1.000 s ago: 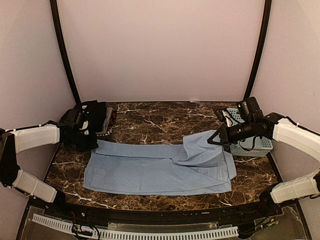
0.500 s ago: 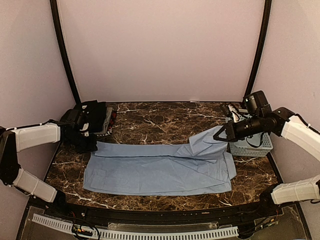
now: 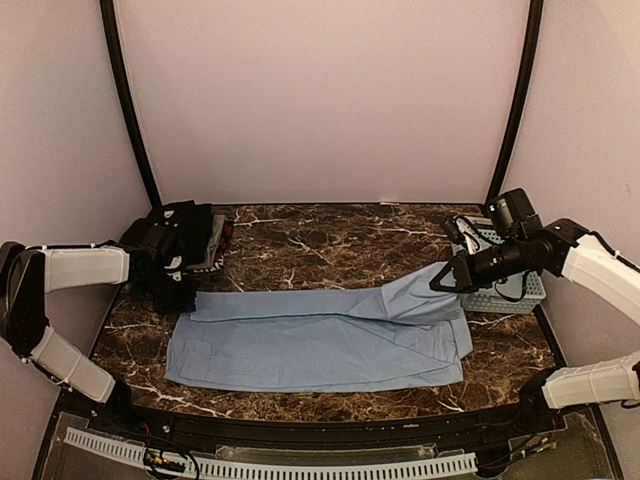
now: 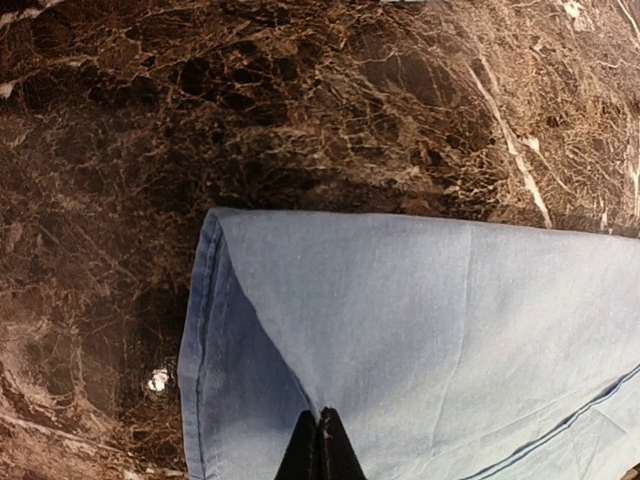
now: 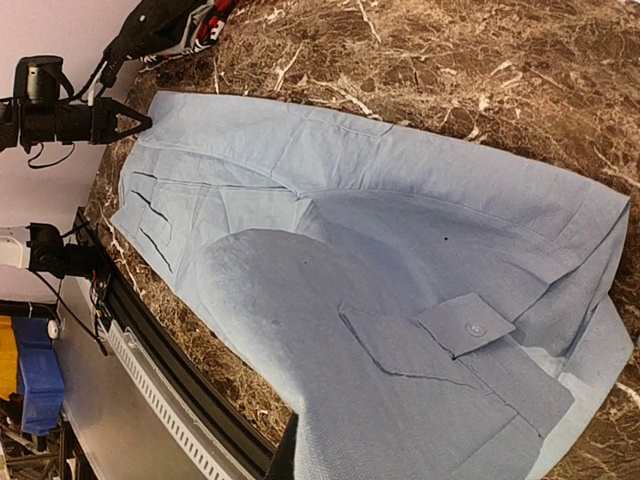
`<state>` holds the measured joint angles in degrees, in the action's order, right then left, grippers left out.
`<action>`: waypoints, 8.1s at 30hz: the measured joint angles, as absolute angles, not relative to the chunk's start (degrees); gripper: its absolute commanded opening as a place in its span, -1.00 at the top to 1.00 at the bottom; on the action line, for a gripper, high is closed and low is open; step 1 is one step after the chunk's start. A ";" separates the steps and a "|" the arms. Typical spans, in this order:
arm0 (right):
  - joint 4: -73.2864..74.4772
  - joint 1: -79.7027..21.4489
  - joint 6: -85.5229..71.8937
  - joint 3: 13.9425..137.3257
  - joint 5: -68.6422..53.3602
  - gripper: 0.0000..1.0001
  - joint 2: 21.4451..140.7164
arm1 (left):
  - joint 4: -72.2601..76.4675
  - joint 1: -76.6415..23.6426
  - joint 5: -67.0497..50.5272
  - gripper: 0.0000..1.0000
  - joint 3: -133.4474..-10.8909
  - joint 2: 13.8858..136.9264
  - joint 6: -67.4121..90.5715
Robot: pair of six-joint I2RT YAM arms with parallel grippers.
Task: Fold and stack the long sleeve shirts
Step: Smooth out the rectangle-folded shirt at the center of the board, then place the sleeve of the rectangle-folded shirt, then pick up the sleeve from the rectangle-folded shirt, then pass from the right arm to the left, then fold the sleeve of the rectangle-folded shirt.
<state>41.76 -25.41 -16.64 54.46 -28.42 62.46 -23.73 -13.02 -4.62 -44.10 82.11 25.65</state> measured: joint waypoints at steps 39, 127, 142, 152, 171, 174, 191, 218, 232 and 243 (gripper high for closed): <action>25.78 -34.09 -25.41 30.52 -35.53 0.70 65.45 | -12.45 -17.26 -5.56 -0.38 -44.73 75.13 28.73; 27.64 -28.73 -27.88 37.21 -6.22 1.00 75.70 | -8.25 -22.70 -11.03 -0.67 -47.66 78.83 28.36; 29.91 -29.87 -23.70 42.11 -14.13 1.00 65.47 | -1.67 -22.72 -19.14 -0.81 -47.66 78.63 31.48; 28.34 -31.42 -13.82 56.31 -31.83 1.00 69.97 | 10.85 -24.91 -34.20 -0.78 -47.66 77.89 28.64; 33.21 -37.12 3.01 83.44 -54.11 1.00 94.00 | 7.62 -41.25 -43.03 -0.69 -67.00 89.73 6.94; 33.50 -37.15 3.42 84.20 -55.53 1.00 94.65 | 5.43 -42.17 -42.57 -0.29 -69.30 92.44 5.30; 29.69 -32.99 -5.56 79.79 -48.80 -0.35 92.42 | 3.07 -42.54 -44.47 1.00 -73.54 95.68 7.88; 28.21 -28.08 -12.69 62.72 -26.30 -0.64 78.85 | -19.11 -38.11 -30.52 0.98 -95.68 94.94 16.01; 27.59 -27.59 -11.64 59.83 -24.36 -0.63 82.50 | -20.49 -30.13 -32.27 0.91 -87.02 93.30 24.67; 25.47 -27.31 -10.31 56.84 -24.45 -0.64 86.43 | -21.41 -29.30 -35.55 0.89 -83.83 86.43 30.09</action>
<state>25.47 -27.31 -10.31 56.84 -24.45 86.43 -21.41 -29.30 -35.55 -83.83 86.43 30.09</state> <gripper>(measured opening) 0.814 0.056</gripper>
